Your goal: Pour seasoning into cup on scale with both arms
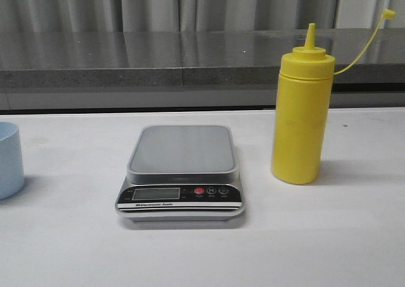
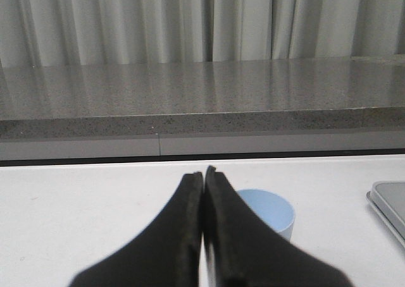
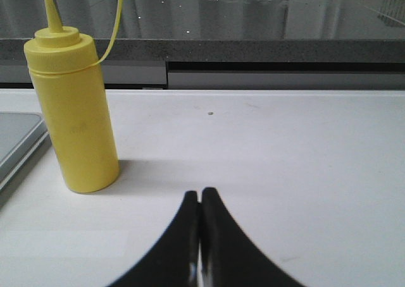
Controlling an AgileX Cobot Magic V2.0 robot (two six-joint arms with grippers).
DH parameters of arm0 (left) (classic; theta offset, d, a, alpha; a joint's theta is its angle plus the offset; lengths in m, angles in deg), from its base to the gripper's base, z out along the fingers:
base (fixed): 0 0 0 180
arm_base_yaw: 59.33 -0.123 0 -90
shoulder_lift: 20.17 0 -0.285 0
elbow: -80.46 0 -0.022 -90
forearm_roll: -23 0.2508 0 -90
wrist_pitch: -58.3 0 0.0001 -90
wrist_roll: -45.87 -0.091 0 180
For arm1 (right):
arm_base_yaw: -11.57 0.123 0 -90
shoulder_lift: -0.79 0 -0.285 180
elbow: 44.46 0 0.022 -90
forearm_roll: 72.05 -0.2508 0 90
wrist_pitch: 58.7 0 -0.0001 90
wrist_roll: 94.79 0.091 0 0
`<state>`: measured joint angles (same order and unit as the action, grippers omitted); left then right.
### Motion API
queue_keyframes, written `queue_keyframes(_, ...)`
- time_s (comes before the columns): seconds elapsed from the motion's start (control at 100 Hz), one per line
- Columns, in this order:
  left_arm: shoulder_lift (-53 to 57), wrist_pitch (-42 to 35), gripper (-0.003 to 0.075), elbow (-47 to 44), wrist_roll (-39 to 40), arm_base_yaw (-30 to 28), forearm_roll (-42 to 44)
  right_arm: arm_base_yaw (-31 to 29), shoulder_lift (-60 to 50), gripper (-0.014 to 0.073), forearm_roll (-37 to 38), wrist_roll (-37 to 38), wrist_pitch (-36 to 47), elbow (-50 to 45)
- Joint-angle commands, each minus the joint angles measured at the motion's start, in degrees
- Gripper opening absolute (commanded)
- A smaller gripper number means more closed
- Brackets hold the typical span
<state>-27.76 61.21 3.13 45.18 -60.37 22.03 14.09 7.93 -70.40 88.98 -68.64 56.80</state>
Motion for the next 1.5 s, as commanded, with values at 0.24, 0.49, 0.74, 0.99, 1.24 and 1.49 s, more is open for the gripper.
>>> queue_keyframes(0.24, 1.9, -4.7, -0.0020, -2.5, 0.7, 0.0, -0.3, -0.3, -1.1, -0.0068, 0.5, -0.5, 5.1, 0.9)
queue_keyframes(0.49, 0.0, -0.9, -0.0020, 3.9, 0.7, 0.0, -4.4, -0.3, -1.1, -0.0068, 0.5, -0.5, 5.1, 0.9)
queue_keyframes(0.74, -12.9, 10.5, -0.0020, 18.1, 0.7, 0.0, -4.4, -0.3, -1.1, -0.0068, 0.5, -0.5, 5.1, 0.9)
queue_keyframes(0.99, -33.5, 25.5, -0.0020, 32.8, 0.7, 0.0, -4.2, -0.3, -1.1, -0.0068, 0.5, -0.5, 5.1, 0.9)
queue_keyframes(1.24, -49.7, 32.6, -0.0020, 42.6, 0.7, 0.0, -2.6, -0.3, -1.1, -0.0068, 0.5, -0.5, 5.1, 0.9)
queue_keyframes(1.49, -59.9, 31.7, -0.0020, 47.0, 0.7, 0.0, 1.0, -0.3, -1.1, -0.0068, 0.5, -0.5, 5.1, 0.9)
